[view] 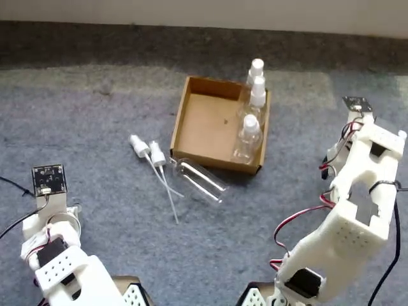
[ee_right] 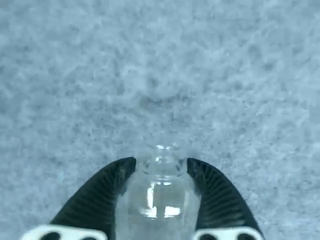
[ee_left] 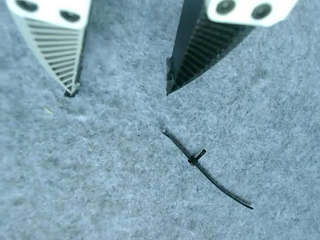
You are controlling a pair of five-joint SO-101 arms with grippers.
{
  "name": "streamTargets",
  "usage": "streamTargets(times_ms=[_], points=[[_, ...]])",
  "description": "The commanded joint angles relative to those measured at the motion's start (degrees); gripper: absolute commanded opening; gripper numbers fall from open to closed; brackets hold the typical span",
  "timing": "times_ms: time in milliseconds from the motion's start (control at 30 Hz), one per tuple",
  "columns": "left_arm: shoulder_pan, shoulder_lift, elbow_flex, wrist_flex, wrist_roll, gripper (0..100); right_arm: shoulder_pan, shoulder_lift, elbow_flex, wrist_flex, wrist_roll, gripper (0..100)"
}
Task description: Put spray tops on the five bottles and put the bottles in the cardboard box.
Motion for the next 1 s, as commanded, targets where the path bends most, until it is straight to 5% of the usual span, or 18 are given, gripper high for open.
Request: streamTargets(times_ms=[0,533,967], points=[[1.10,-0.22,0.92,0.44,-0.53,26,-0.22,-0.04,-4.97,2.42,0.70,18.5],[1.10,-0.22,0.92,0.44,-0.53,26,1.10,-0.13,-5.41,11.74,4.57,22.4],[1.10,-0.22,0.92,0.44,-0.53,26,1.80,0.22,2.77,1.71,8.88,22.1]])
